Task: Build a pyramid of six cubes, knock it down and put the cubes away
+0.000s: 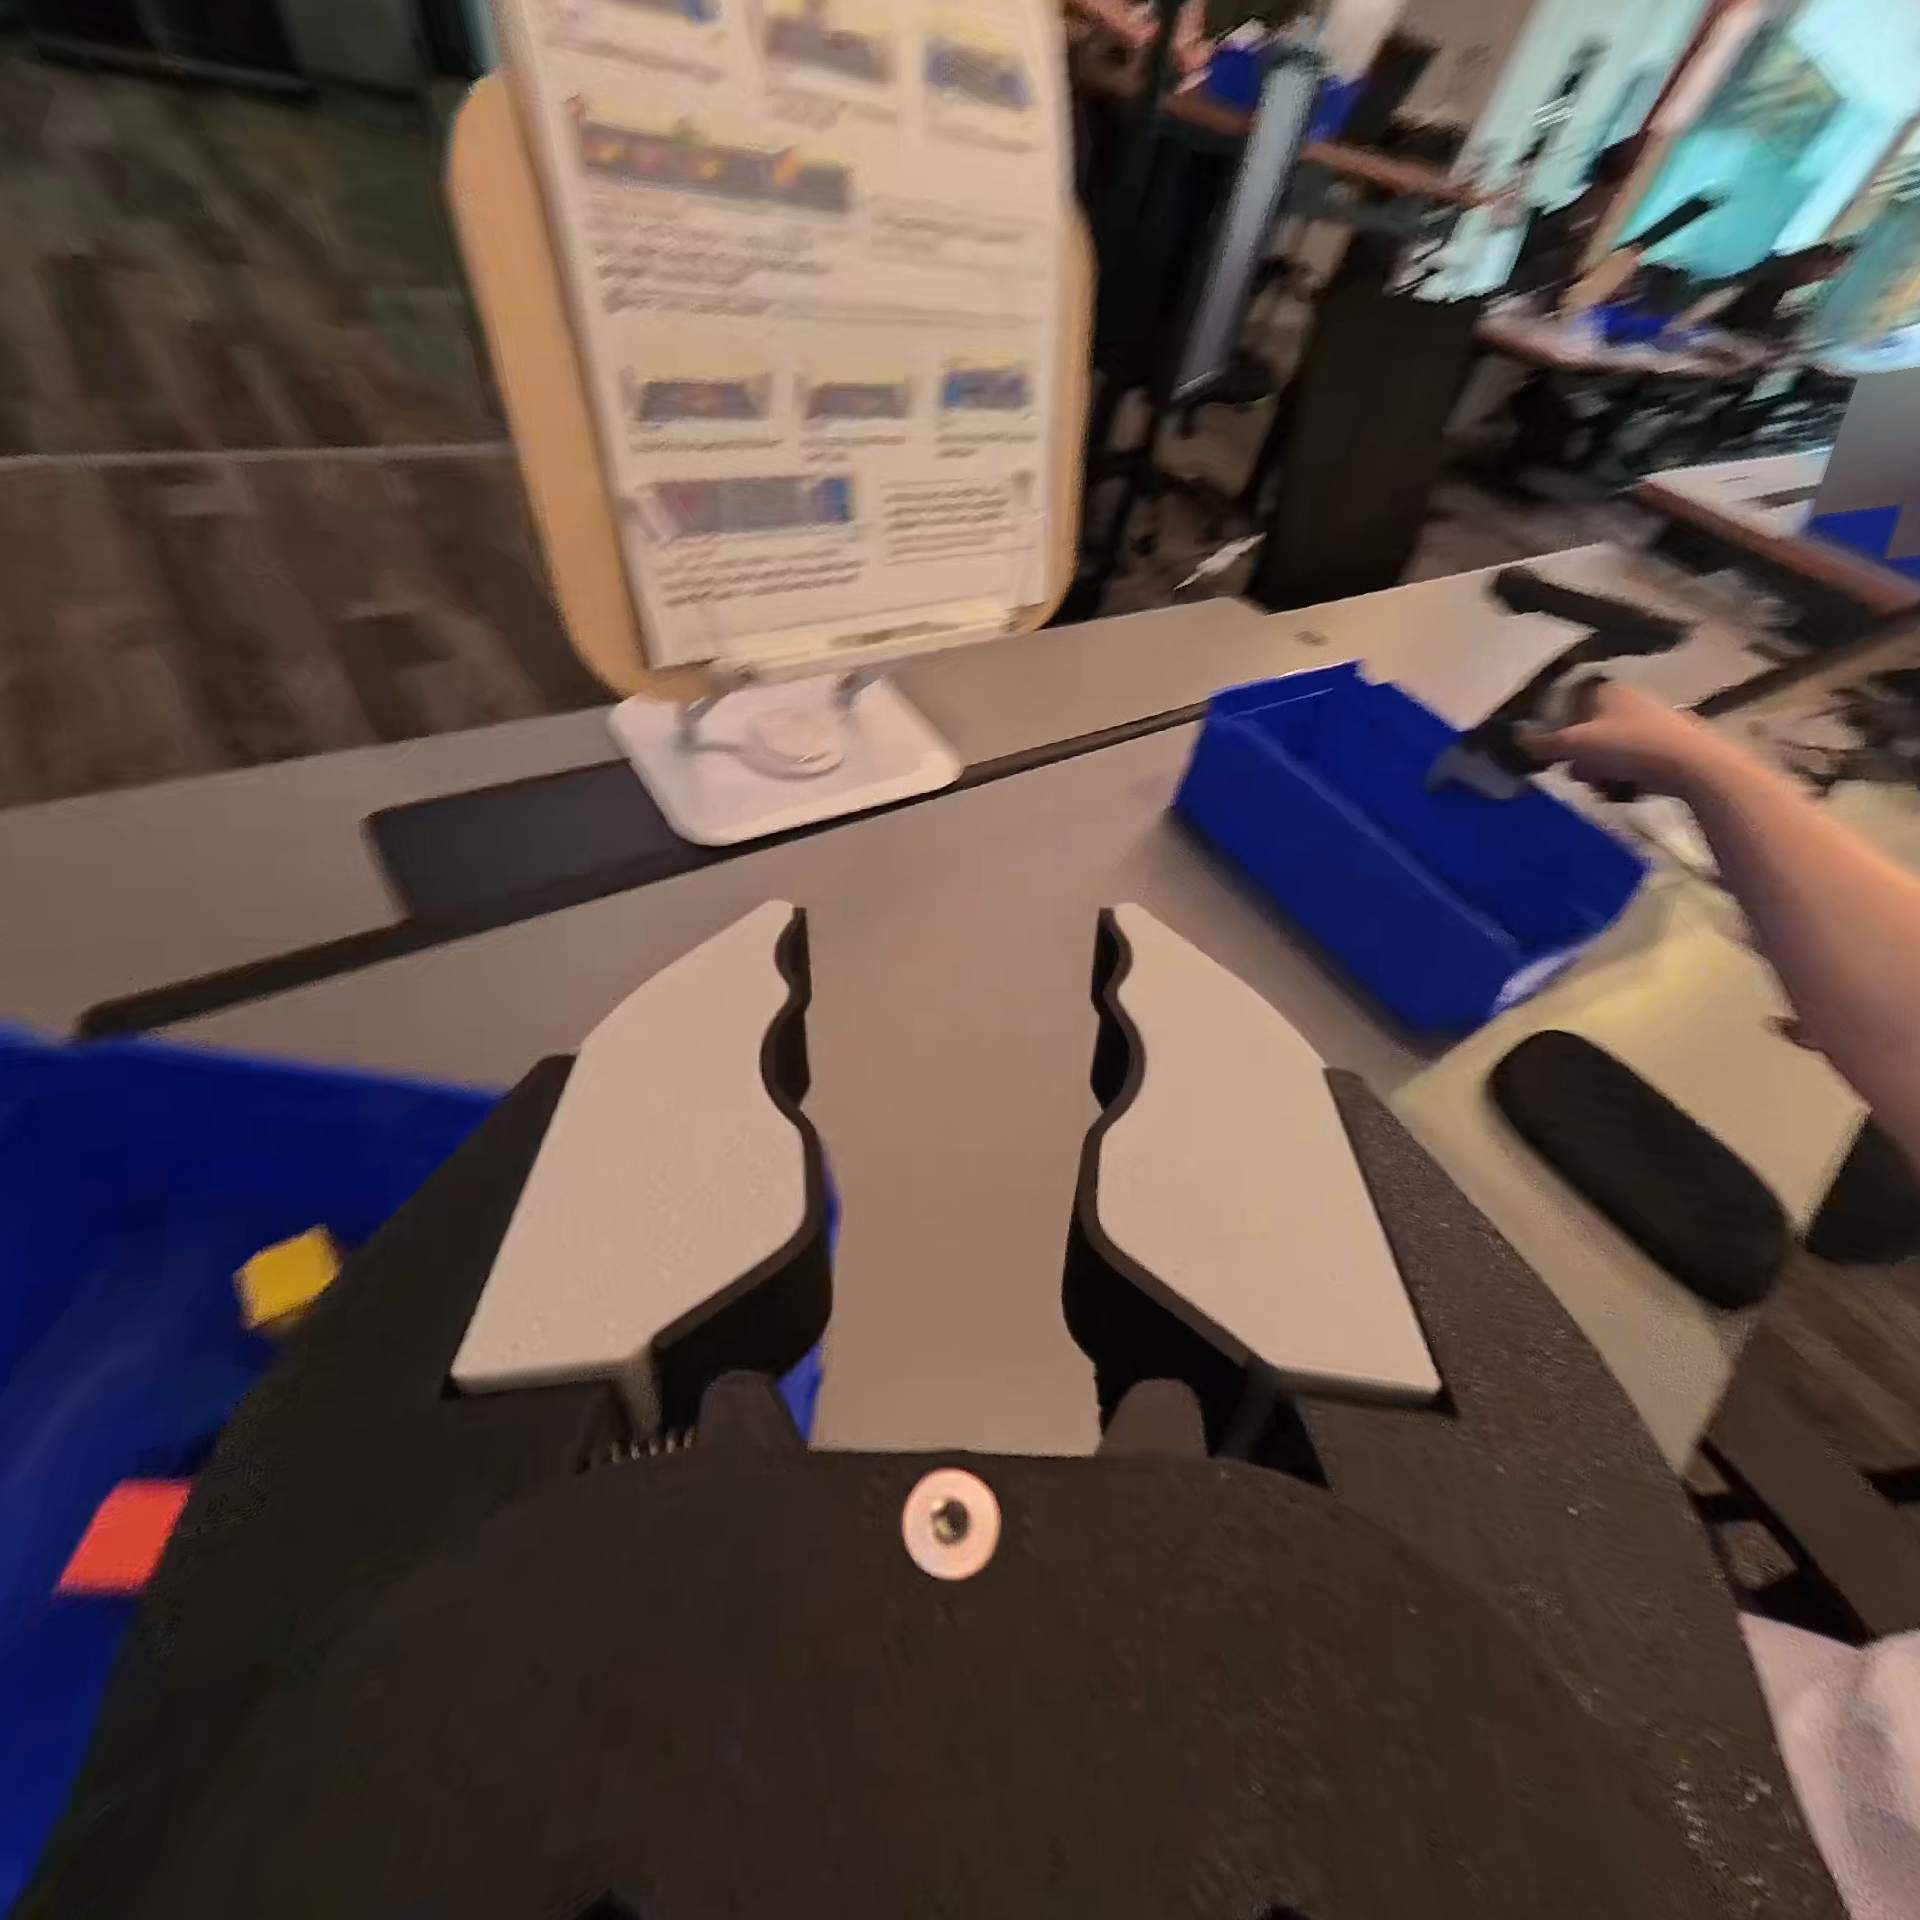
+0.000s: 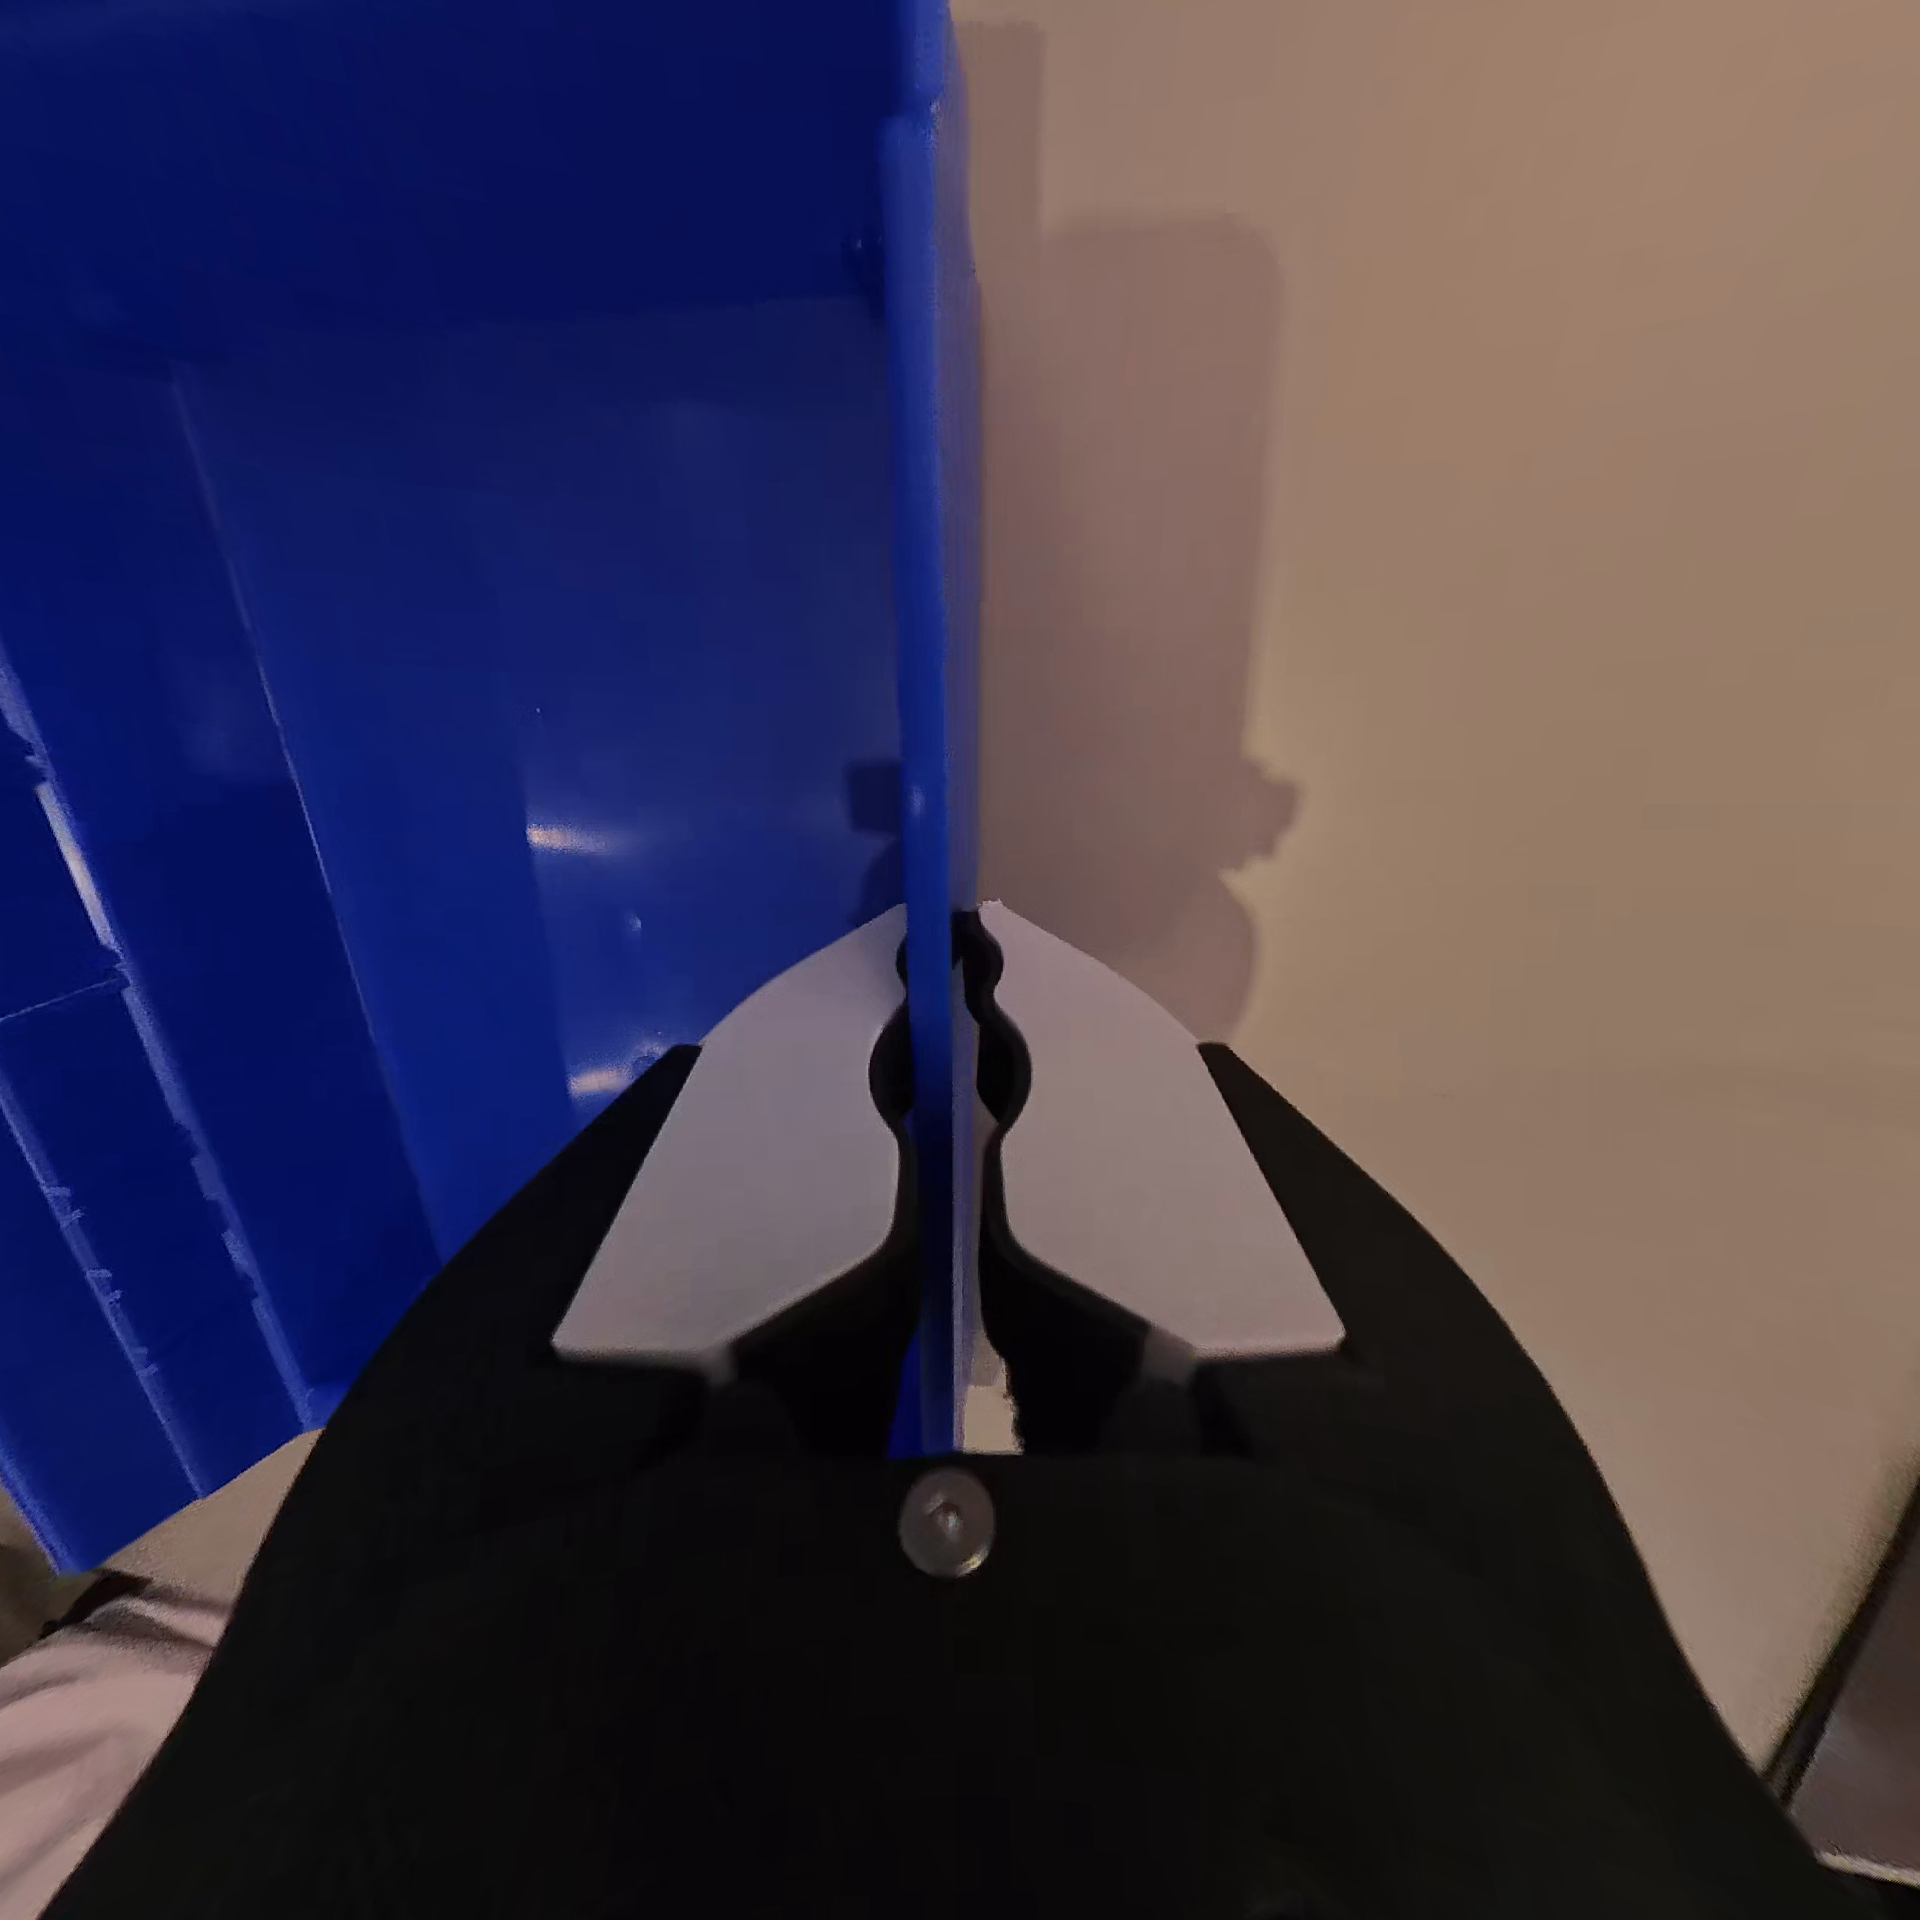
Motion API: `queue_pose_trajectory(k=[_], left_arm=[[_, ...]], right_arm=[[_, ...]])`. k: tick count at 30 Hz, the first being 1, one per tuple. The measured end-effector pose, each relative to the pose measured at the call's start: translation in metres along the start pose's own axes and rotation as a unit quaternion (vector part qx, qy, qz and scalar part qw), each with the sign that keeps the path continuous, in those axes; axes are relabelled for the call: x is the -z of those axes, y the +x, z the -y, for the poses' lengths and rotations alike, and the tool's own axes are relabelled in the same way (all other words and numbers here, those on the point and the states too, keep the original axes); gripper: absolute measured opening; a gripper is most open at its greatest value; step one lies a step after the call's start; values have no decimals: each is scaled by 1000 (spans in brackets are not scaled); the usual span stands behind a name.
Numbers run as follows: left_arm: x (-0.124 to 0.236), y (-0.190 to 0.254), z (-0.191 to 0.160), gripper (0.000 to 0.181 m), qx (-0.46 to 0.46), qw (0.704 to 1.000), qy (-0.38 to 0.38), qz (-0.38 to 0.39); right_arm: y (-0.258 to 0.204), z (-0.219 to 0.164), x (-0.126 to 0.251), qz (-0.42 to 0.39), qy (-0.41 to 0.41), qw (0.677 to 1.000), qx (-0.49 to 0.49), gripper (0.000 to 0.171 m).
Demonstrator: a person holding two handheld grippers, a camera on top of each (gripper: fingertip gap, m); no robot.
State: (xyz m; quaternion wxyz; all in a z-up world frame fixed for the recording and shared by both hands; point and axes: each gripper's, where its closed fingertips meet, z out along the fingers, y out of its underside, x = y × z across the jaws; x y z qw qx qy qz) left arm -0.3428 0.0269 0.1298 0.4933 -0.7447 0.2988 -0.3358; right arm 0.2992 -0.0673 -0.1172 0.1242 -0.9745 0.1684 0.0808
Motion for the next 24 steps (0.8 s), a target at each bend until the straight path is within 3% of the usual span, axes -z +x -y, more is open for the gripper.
queue_pose_trajectory(k=[3, 5, 6, 10, 13, 18, 23, 24], left_arm=[[28, -62, -22, 54, 29, 987, -49, 148], [65, -111, -41, 59, 72, 956, -71, 274], [86, -131, -55, 61, 102, 937, -86, 323], [136, -174, -103, 63, 207, 883, -126, 401], [136, -186, -138, 64, 265, 866, -177, 385], [105, -195, -192, 68, 310, 839, -300, 331], [81, -187, -227, 58, 329, 817, -387, 273], [79, -186, -232, 48, 323, 813, -404, 269]], right_arm=[[-1, 1, 0, -9, 24, 1000, 8, 8], [-4, 7, 5, -20, 59, 998, 18, 33], [-5, 14, 11, -30, 90, 995, 25, 35], [-20, 51, 66, -70, 262, 962, 40, 52], [-53, 69, 109, -39, 359, 931, 51, 53], [-99, 72, 144, -17, 455, 884, 104, 49], [-112, 64, 146, -42, 434, 887, 149, 49], [-113, 64, 146, -37, 436, 886, 152, 49]])
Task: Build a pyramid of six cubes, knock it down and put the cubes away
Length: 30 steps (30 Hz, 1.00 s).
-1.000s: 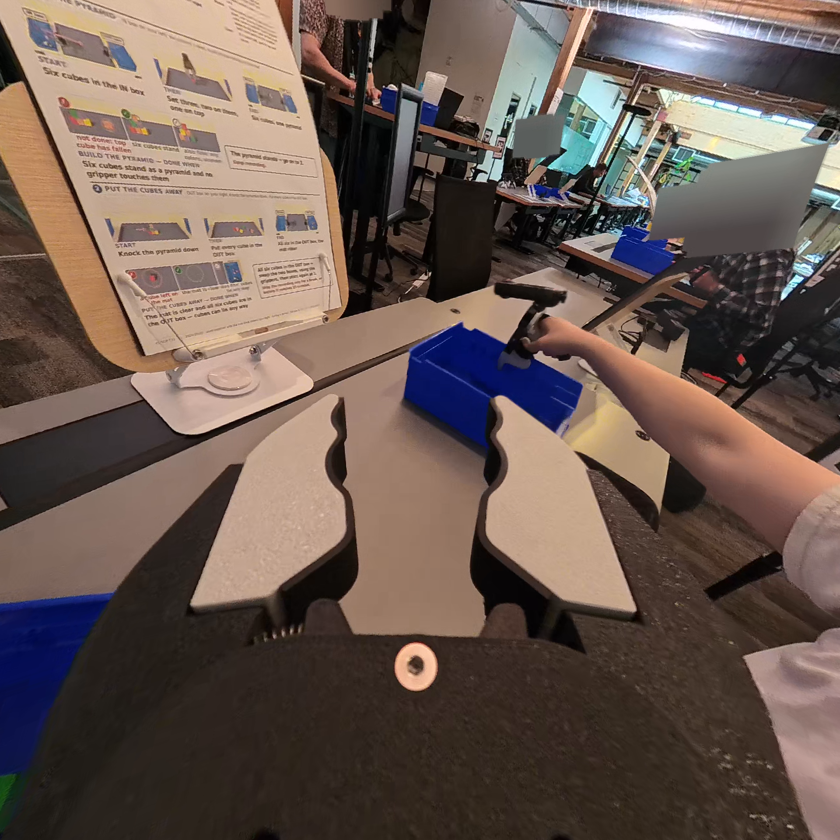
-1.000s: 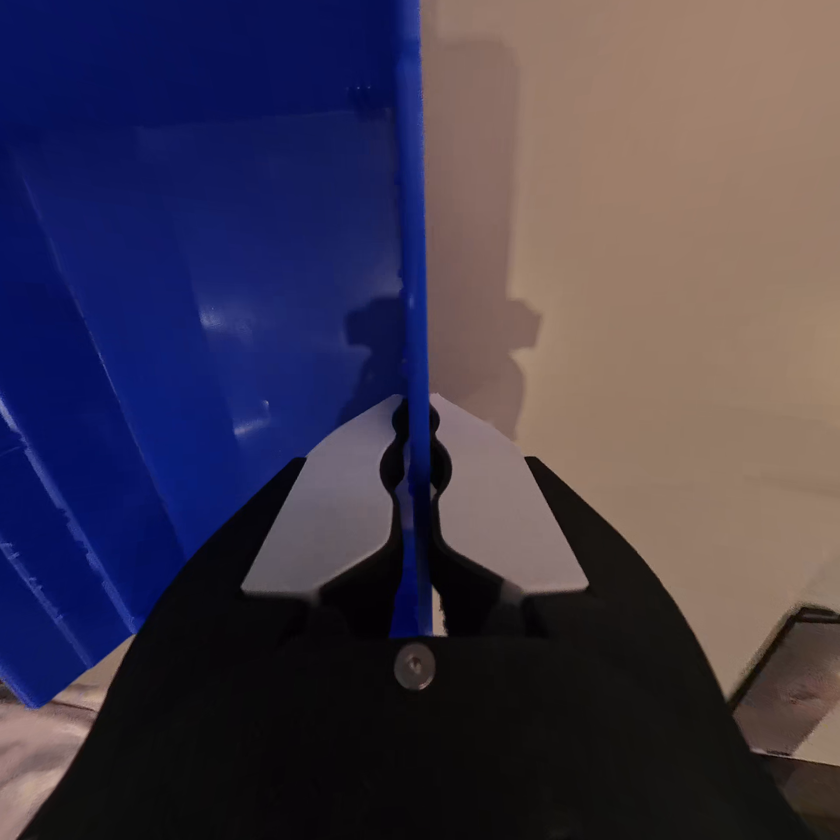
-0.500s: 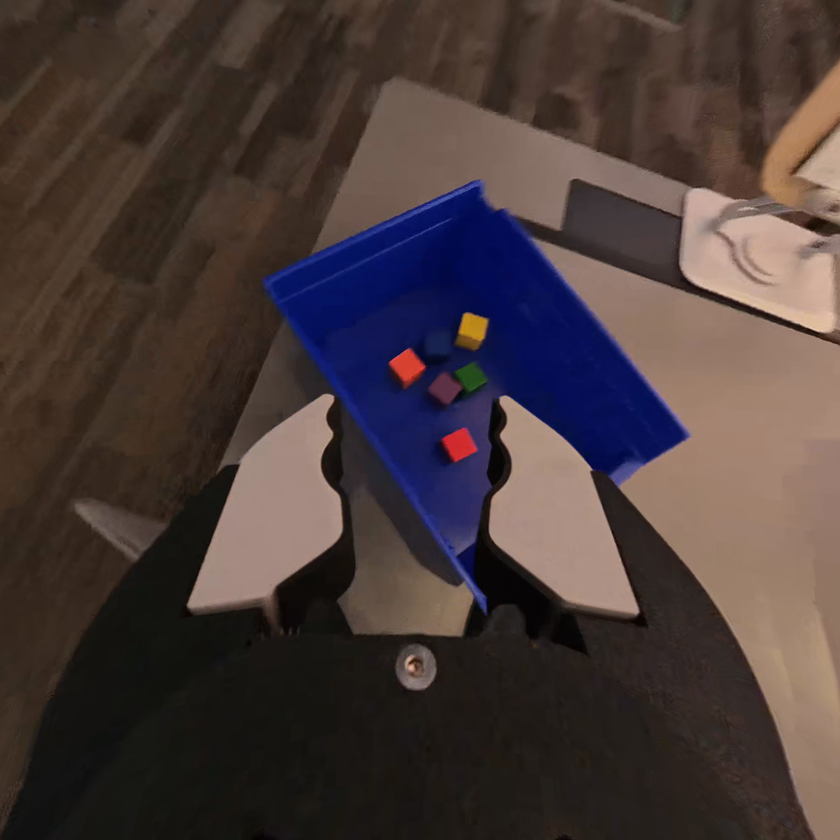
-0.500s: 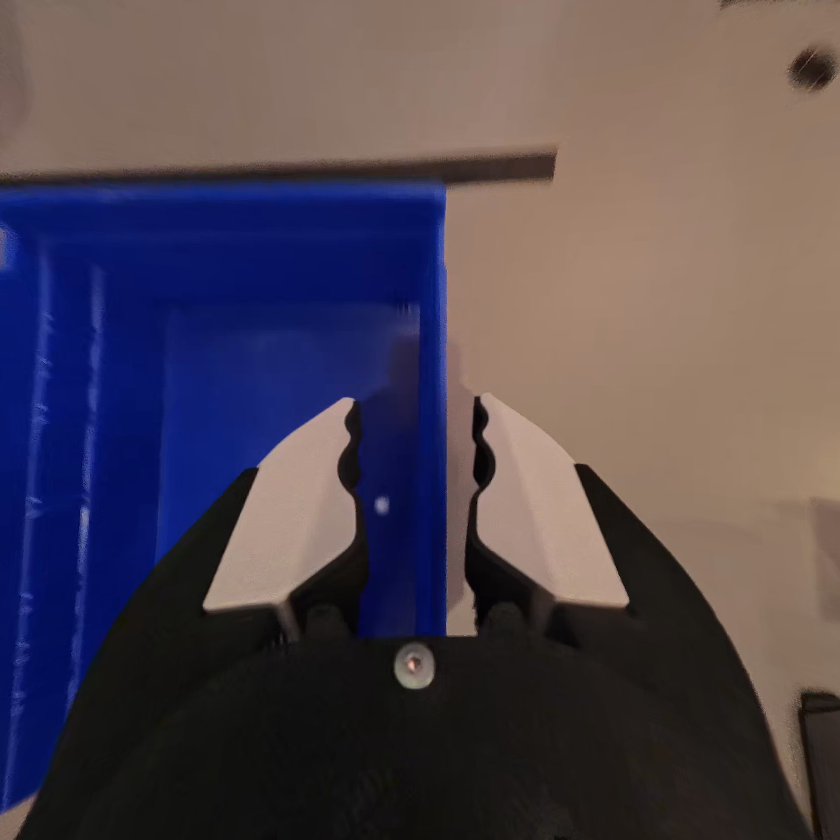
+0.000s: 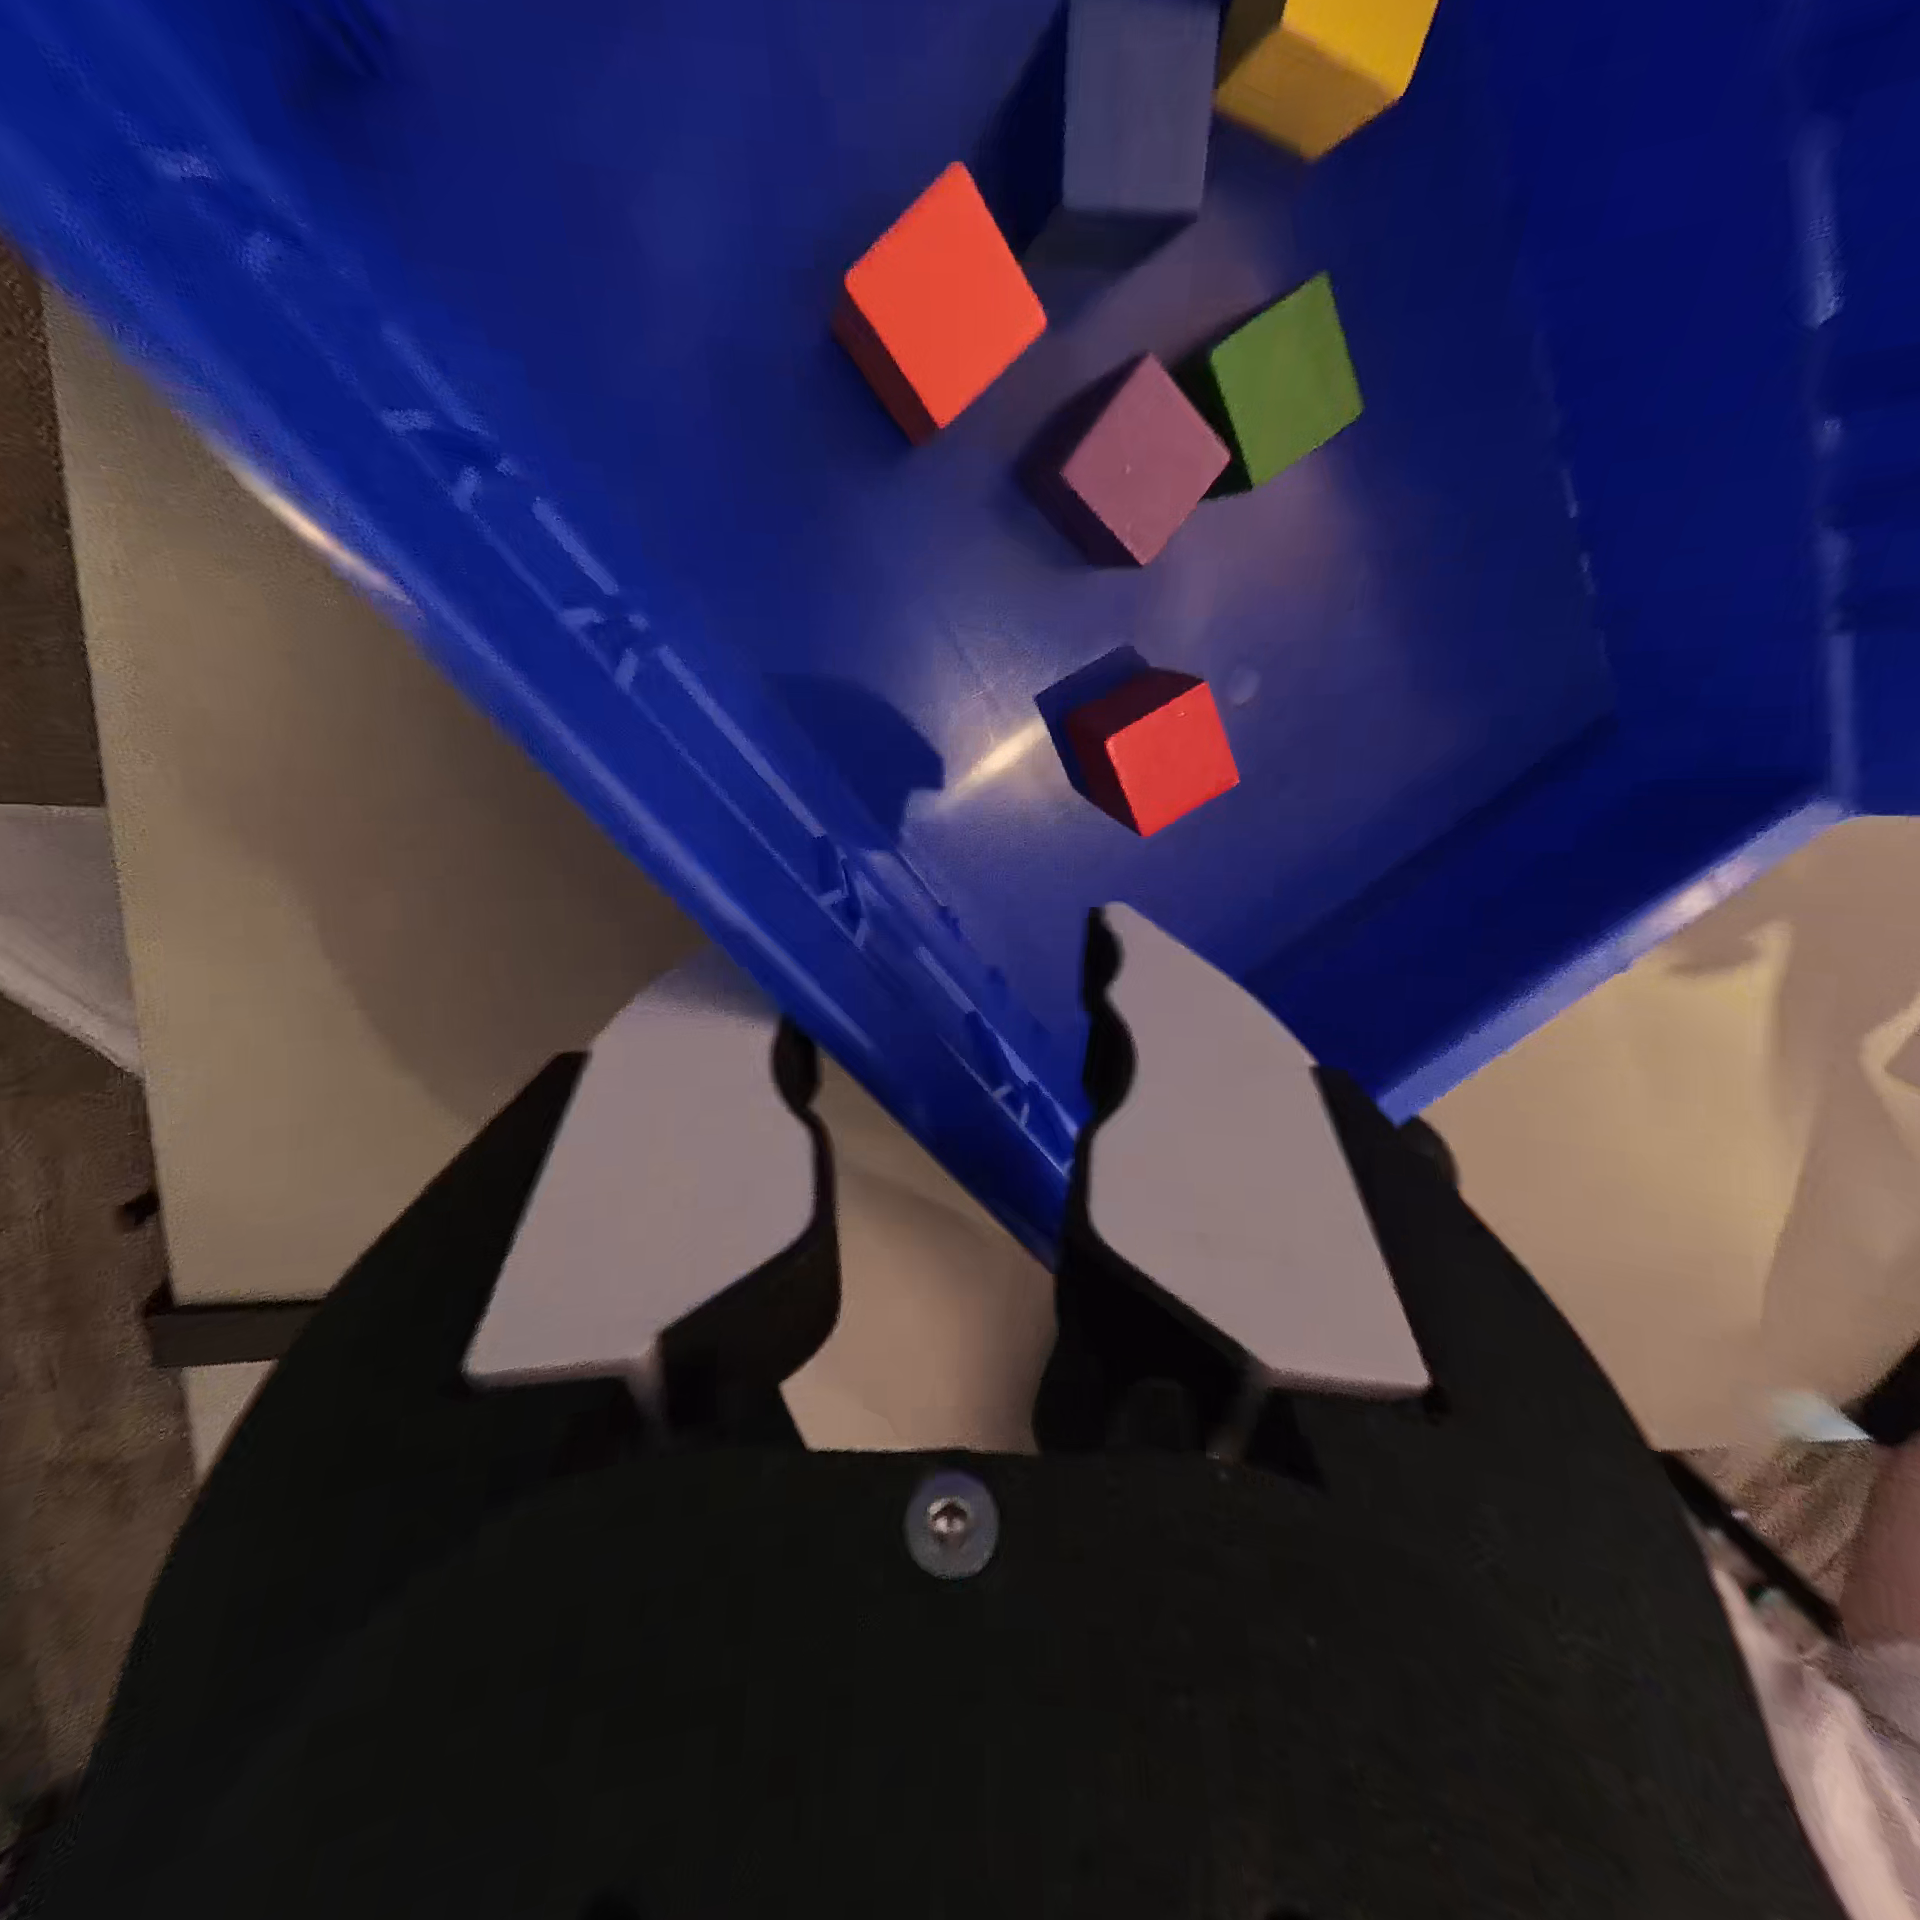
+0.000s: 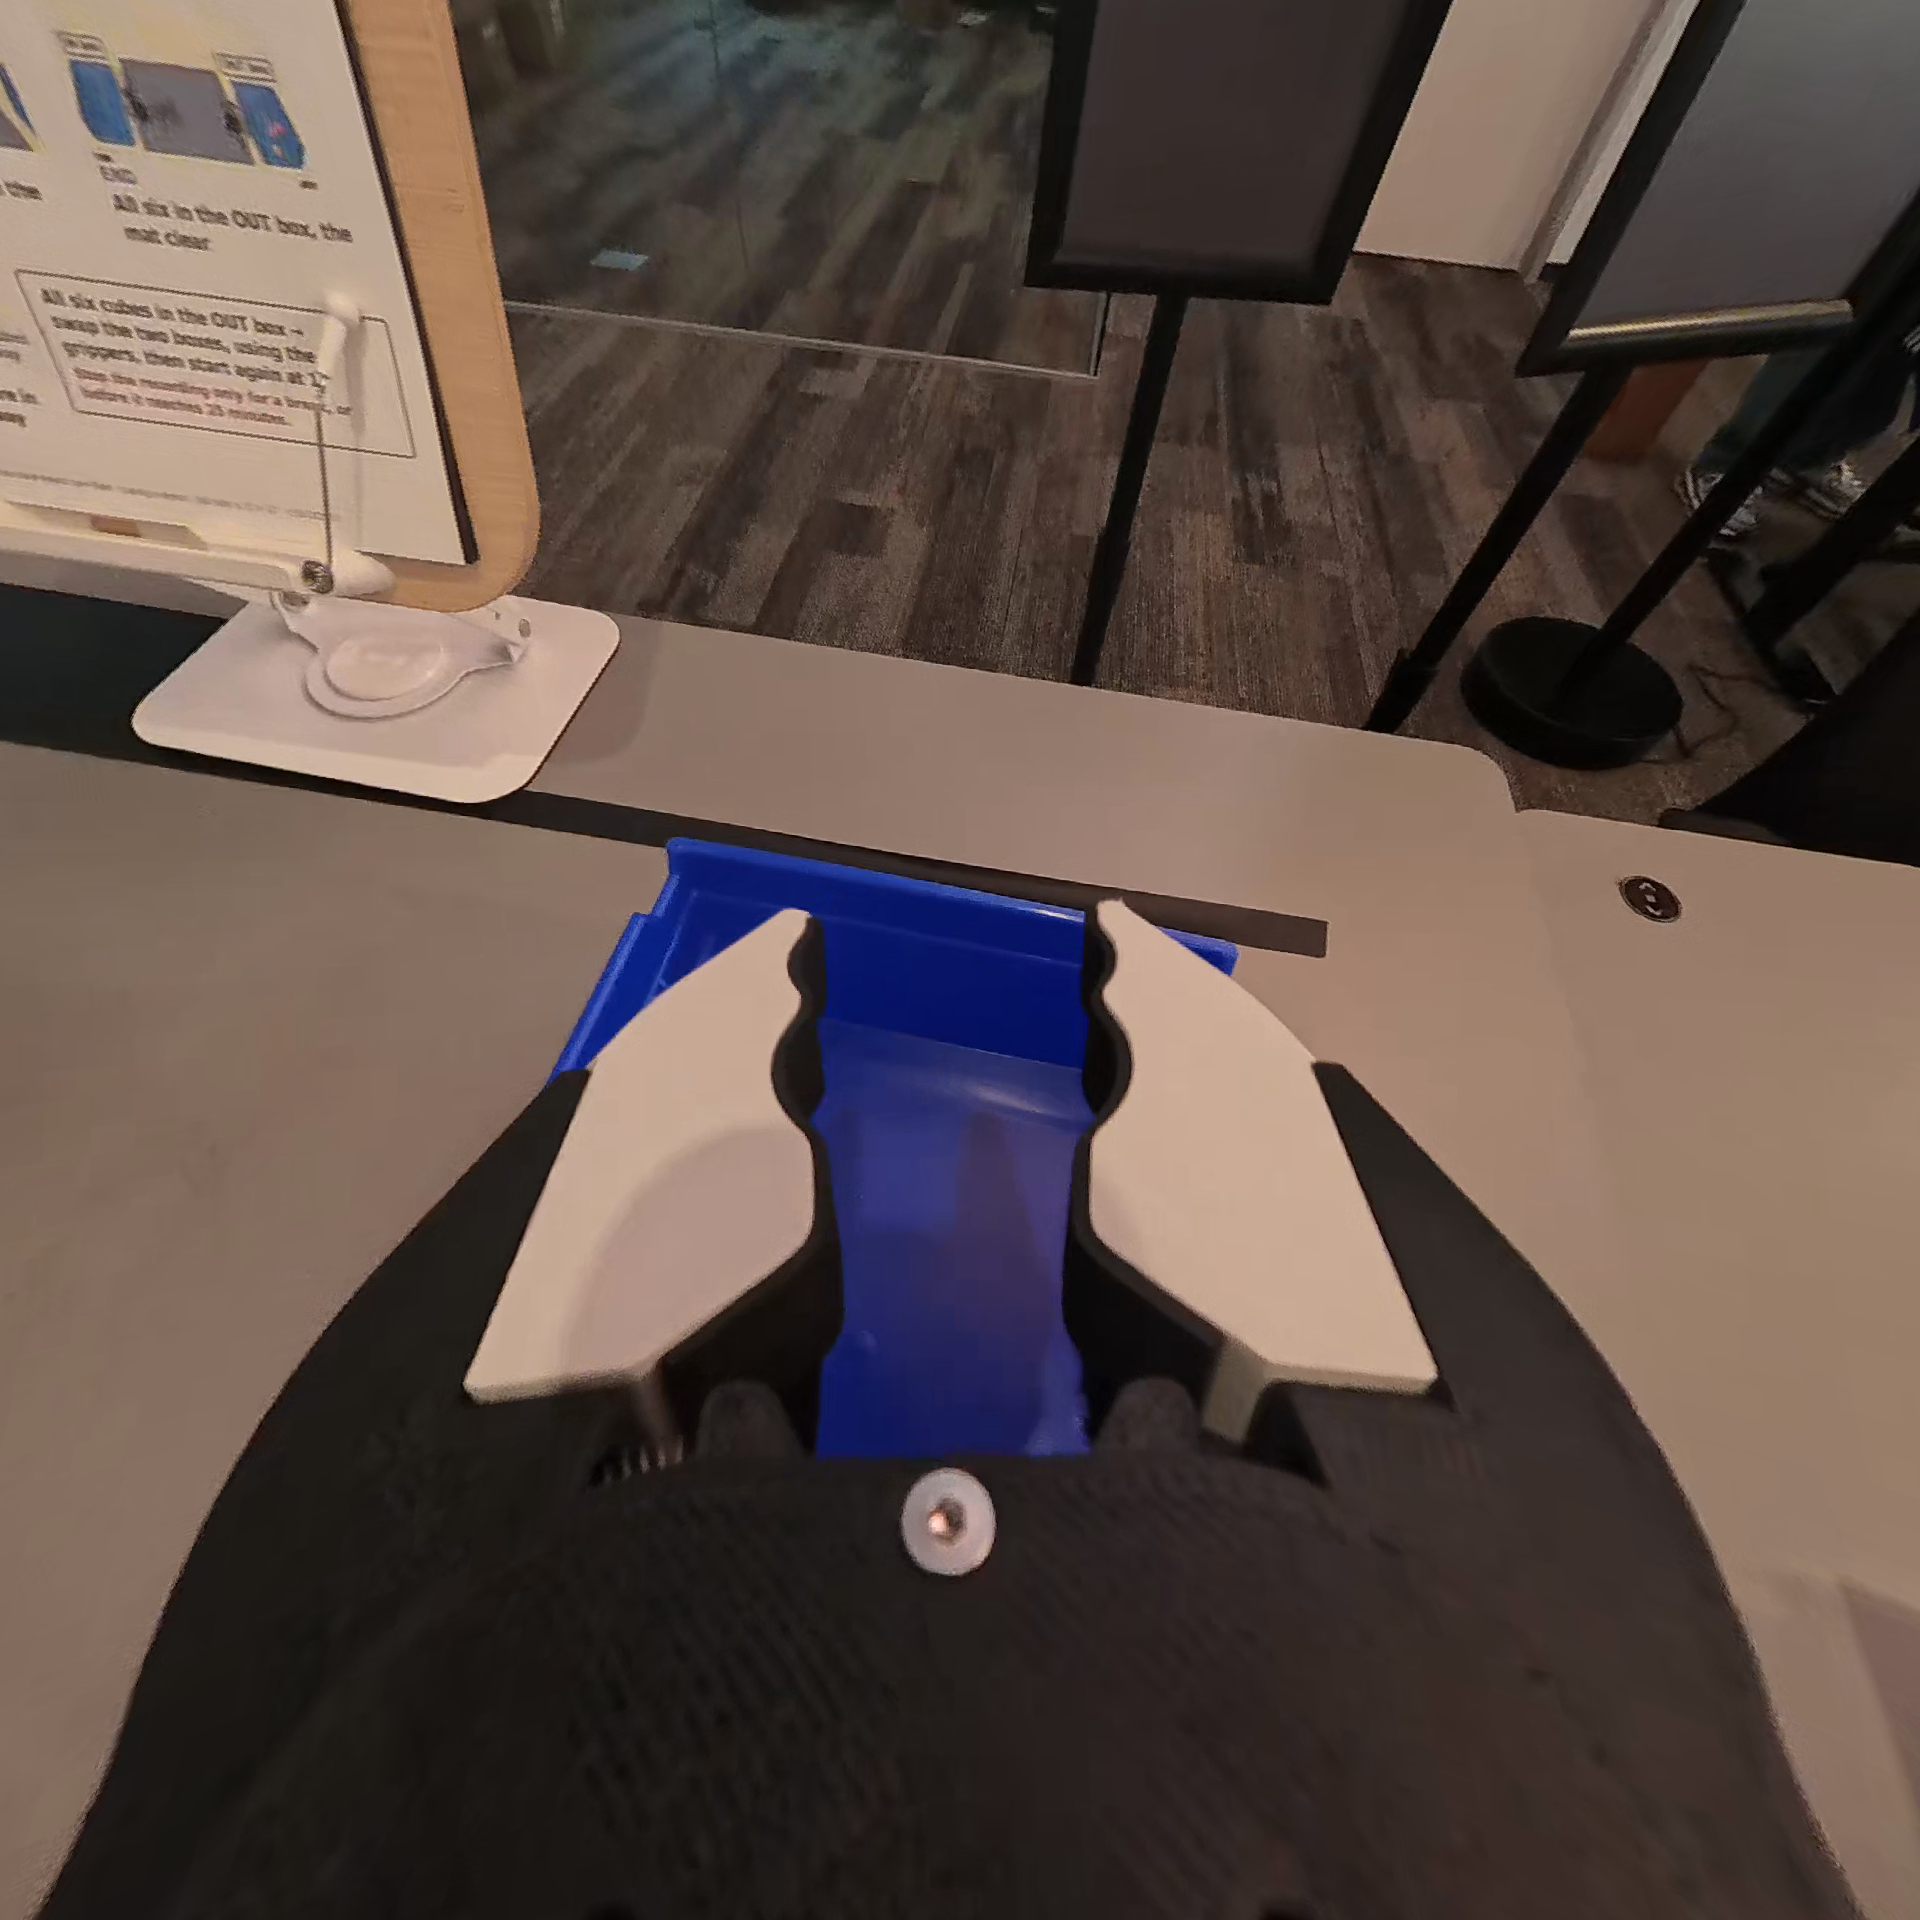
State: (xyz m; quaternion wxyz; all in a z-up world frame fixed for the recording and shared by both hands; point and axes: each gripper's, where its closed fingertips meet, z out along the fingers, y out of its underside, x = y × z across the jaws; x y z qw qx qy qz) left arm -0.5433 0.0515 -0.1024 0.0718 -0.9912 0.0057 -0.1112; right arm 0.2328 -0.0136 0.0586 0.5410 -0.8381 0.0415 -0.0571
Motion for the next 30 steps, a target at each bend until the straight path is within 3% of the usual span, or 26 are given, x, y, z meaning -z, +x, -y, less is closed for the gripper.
queue_pose_trajectory(k=[6, 10, 15, 30], left_arm=[[-10, -3, 13, 33, -37, 998, -12, 42], [-21, 9, 48, 12, -140, 986, 23, 85], [-34, 51, 71, 10, -250, 965, 50, 70], [-31, 45, 81, 8, -201, 975, 91, 29]], right_arm=[[-8, -7, -4, 33, -14, 999, -11, 49], [-11, -11, -6, 34, -26, 999, 1, 49], [-19, -17, -10, 47, -41, 998, 10, 49], [-36, -27, -22, 62, -64, 995, 44, 48]])
